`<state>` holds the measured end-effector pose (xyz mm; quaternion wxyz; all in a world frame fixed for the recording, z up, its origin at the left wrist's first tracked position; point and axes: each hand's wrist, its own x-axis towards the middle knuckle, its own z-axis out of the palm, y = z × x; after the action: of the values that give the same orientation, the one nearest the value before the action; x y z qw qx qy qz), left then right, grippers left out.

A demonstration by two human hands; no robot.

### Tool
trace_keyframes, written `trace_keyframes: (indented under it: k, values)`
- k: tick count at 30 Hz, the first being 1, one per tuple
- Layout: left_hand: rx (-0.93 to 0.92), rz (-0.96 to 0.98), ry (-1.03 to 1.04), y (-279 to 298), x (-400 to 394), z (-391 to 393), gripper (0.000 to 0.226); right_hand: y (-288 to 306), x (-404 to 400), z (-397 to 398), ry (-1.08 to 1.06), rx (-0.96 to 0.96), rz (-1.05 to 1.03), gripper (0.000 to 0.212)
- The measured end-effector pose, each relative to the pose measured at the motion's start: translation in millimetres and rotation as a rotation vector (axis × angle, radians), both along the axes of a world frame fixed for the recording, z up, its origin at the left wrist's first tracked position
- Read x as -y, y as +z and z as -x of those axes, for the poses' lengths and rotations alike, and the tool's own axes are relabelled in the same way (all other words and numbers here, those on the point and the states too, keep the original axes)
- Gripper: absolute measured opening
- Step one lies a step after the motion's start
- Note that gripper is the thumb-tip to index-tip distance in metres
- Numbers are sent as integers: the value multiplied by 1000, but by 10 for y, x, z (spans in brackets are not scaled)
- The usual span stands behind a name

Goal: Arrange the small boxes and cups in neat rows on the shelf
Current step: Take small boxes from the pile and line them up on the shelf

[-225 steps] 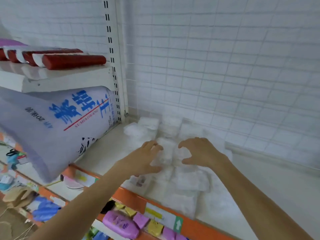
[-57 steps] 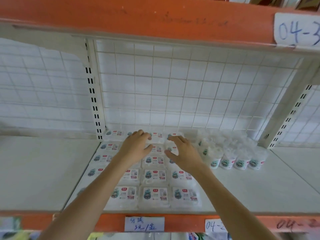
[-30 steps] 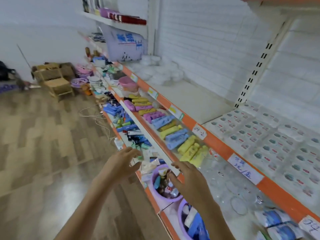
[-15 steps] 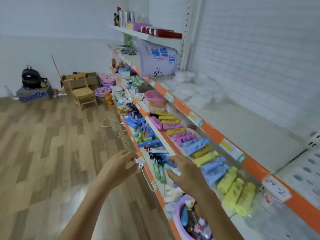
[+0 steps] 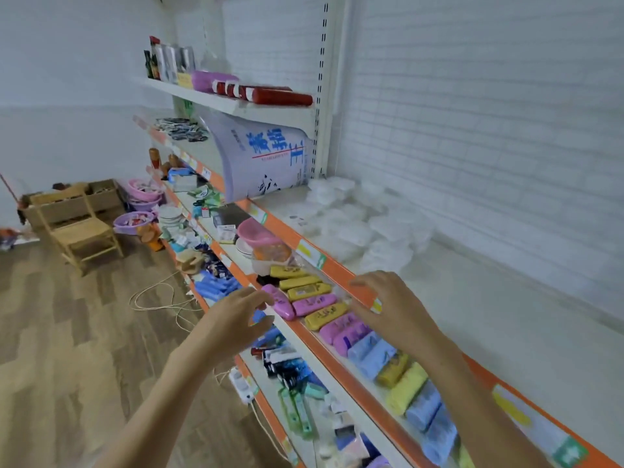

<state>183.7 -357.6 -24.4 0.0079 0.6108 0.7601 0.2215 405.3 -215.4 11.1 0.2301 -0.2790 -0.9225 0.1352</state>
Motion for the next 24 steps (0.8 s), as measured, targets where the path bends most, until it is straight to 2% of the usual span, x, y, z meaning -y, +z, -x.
trace_keyframes:
  k: [6, 13, 20, 24]
  values:
    - [-43, -85, -104, 275, -1145, 578, 26, 264, -1122, 408, -94, -39, -71, 30]
    - [-108, -95, -174, 623, -2490, 1169, 27, 527, -2144, 1004, -138, -45, -92, 33]
    - [-144, 0, -412, 535, -3656, 1306, 28, 322, -2867, 1552, -277, 236, -29, 31]
    - [-148, 193, -655, 274, -4084, 1397, 32, 109, -3109, 1777, -347, 499, 71, 47]
